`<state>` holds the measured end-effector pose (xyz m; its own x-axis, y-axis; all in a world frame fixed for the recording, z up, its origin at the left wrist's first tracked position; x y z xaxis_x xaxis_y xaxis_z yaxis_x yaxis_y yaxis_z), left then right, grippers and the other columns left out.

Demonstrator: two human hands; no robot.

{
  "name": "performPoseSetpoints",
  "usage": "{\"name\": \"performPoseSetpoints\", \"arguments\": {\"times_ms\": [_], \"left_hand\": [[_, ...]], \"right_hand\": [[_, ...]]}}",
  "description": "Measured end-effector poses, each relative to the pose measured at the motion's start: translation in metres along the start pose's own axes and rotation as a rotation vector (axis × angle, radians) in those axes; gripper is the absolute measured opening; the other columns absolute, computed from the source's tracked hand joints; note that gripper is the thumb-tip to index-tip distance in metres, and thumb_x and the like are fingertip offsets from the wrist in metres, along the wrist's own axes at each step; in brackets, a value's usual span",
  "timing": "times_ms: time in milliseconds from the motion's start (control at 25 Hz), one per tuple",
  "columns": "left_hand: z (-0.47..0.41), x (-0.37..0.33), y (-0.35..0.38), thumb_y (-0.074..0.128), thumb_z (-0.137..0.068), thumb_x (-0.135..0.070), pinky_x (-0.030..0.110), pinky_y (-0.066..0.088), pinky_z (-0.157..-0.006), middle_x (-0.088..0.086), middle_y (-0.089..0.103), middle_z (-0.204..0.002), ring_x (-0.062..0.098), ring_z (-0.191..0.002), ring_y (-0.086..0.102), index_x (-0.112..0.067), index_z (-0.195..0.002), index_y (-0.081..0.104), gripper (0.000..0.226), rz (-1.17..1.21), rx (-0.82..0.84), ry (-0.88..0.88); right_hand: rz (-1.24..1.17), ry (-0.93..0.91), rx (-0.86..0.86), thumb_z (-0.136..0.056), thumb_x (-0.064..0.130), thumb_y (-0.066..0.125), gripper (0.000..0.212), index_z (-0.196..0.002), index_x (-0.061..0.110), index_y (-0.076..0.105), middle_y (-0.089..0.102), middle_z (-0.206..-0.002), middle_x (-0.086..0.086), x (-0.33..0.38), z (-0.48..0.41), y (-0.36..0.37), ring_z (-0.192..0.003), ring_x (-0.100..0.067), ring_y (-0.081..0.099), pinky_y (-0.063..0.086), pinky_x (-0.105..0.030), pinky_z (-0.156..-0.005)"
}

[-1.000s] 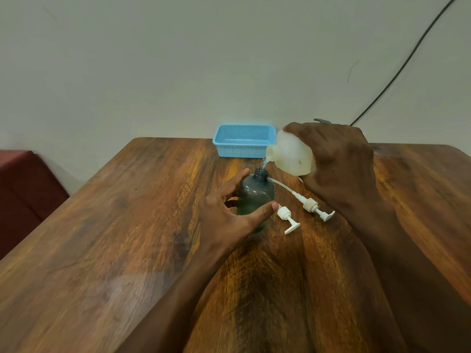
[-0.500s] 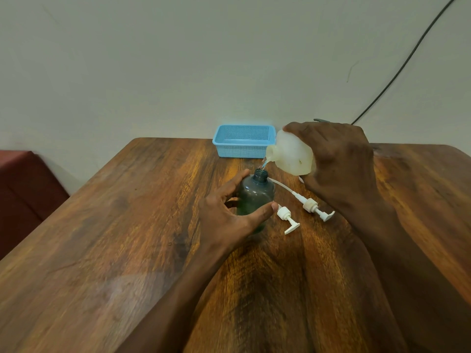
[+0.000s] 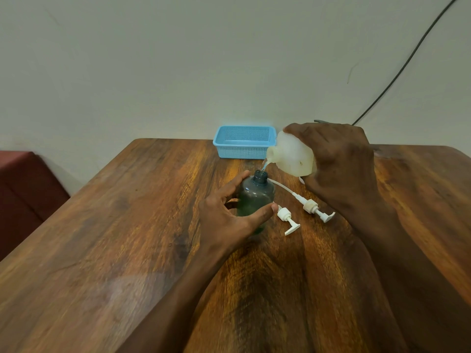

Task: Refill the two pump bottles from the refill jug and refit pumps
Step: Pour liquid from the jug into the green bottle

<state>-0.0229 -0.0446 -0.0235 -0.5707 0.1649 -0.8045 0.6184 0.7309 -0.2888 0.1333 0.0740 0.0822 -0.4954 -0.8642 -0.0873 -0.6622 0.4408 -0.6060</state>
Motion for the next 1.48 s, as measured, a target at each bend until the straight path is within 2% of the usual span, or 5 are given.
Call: {"name": "performPoseSetpoints", "arguments": {"times_ms": [160,400,680,1320,1480], "left_hand": [[0.0008,-0.0011,-0.0005,0.083,-0.064,-0.069,0.015,0.059,-0.086,-0.011,0.070,-0.135,0.000,-0.113,0.069,-0.039,-0.144,0.057,0.089,0.004,-0.002,0.004],[0.0009,-0.0025,-0.0008,0.082,-0.064,-0.069,0.012,0.058,-0.084,-0.013,0.070,-0.134,-0.001,-0.112,0.069,-0.042,-0.142,0.055,0.087,0.005,-0.003,0.004],[0.0014,-0.0011,-0.0013,0.087,-0.064,-0.065,0.026,0.063,-0.087,-0.011,0.073,-0.131,0.000,-0.110,0.071,-0.034,-0.144,0.062,0.088,0.005,-0.020,-0.003],[0.0016,0.0009,-0.0001,0.086,-0.064,-0.065,0.029,0.064,-0.087,-0.011,0.072,-0.132,0.001,-0.111,0.071,-0.034,-0.143,0.062,0.088,0.012,-0.011,-0.015],[0.0016,0.0017,0.0006,0.085,-0.064,-0.066,0.026,0.063,-0.087,-0.012,0.072,-0.133,0.000,-0.112,0.070,-0.033,-0.144,0.062,0.090,0.008,-0.007,-0.015]], "right_hand": [[-0.014,-0.008,-0.004,-0.066,0.026,0.094,0.082,-0.138,0.017,0.056,0.068,-0.126,-0.019,-0.0009,0.0006,0.0018,-0.106,-0.044,0.067,0.050,-0.057,-0.099],[-0.015,-0.012,0.012,-0.067,0.029,0.093,0.082,-0.139,0.018,0.056,0.067,-0.129,-0.017,-0.0013,0.0001,0.0031,-0.110,-0.043,0.066,0.050,-0.058,-0.100],[-0.028,-0.025,-0.020,-0.063,0.026,0.095,0.081,-0.135,0.012,0.060,0.069,-0.124,-0.021,0.0007,-0.0007,-0.0033,-0.106,-0.046,0.067,0.048,-0.059,-0.097],[-0.023,-0.030,-0.002,-0.062,0.025,0.096,0.085,-0.137,0.015,0.057,0.068,-0.126,-0.020,0.0000,-0.0010,-0.0011,-0.108,-0.045,0.066,0.047,-0.060,-0.099],[-0.031,-0.037,0.008,-0.064,0.025,0.094,0.085,-0.138,0.018,0.053,0.067,-0.127,-0.019,-0.0004,-0.0006,0.0009,-0.110,-0.044,0.065,0.049,-0.061,-0.097]]}}
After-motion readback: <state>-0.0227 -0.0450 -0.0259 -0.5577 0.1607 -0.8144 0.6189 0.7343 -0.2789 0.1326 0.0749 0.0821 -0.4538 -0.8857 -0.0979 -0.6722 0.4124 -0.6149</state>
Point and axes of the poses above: each hand's wrist, its own z-axis away from the middle knuckle, its own y-axis out of the palm, x = y × z, the point moved 10 cm from there along -z, towards the middle knuckle
